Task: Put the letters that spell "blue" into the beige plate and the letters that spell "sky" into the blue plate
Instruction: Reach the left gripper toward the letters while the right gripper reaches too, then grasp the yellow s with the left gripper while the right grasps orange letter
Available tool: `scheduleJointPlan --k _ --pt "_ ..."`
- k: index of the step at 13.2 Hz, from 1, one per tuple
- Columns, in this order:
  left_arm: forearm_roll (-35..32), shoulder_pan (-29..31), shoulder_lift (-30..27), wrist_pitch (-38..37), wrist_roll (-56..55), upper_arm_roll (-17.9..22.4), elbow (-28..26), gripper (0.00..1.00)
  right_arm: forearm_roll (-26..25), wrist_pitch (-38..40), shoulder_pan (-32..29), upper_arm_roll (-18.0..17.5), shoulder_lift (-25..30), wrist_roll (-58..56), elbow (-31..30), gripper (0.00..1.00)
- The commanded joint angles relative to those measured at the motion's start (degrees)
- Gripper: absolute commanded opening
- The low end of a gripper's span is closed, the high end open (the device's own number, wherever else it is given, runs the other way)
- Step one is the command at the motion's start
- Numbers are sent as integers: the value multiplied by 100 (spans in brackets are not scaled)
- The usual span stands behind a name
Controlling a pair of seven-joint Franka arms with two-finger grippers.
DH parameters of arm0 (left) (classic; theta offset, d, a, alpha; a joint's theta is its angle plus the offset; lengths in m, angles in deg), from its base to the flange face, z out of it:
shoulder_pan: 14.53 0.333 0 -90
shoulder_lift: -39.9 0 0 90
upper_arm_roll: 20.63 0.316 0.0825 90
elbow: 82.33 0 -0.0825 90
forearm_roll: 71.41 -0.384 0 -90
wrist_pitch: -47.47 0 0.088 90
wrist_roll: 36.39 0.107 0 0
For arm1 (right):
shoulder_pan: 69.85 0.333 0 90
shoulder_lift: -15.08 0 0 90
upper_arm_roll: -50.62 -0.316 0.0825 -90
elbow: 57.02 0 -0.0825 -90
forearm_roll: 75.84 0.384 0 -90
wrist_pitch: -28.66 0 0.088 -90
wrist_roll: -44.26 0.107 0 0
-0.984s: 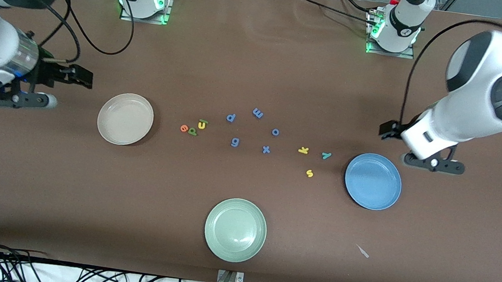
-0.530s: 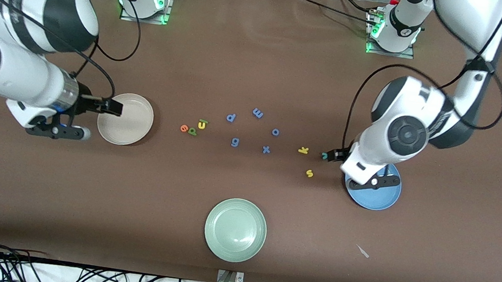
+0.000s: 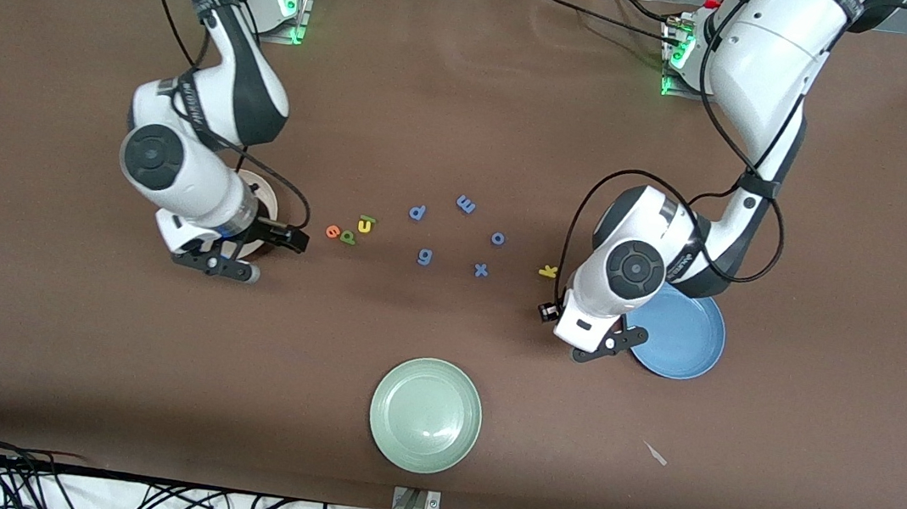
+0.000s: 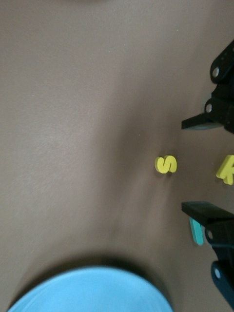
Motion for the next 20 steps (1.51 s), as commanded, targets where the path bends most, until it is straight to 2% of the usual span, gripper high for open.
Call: scheduleJointPlan --k 1,3,6,9,11,12,15,16,18,20 --pt "-121 -1 188 65 -115 32 132 67 -550 -916 -48 -210 146 782 -898 100" --pt "-122 -88 294 187 -107 40 123 66 -859 -1516 -48 -272 -56 1302 -1208 100" --pt "-122 -89 530 705 -115 41 62 67 -1000 -1693 -31 -387 -311 1698 -1226 100" --pt "-122 -89 514 698 -115 41 -26 61 -1369 -1799 -31 -387 -487 1787 -1226 100" --pt "-122 -80 514 698 -98 49 -122 60 -1387 -1956 -31 -387 -592 1822 -1235 100" --pt "-122 -72 505 680 -89 49 -132 50 -1396 -2027 -22 -387 -654 1875 -1252 100" --pt "-130 -89 496 689 -19 49 -193 11 -1519 -2071 -13 -387 -663 1875 -1314 100" --pt "-130 -89 487 680 -27 49 -193 2 -1563 -2089 -13 -378 -681 1875 -1349 100" --pt "-130 -37 418 576 -27 67 -158 0 -1607 -2203 -13 -378 -716 1910 -1419 100" --pt "-270 7 24 -37 -19 198 -115 0 -1607 -2212 -13 -378 -751 1919 -1446 100"
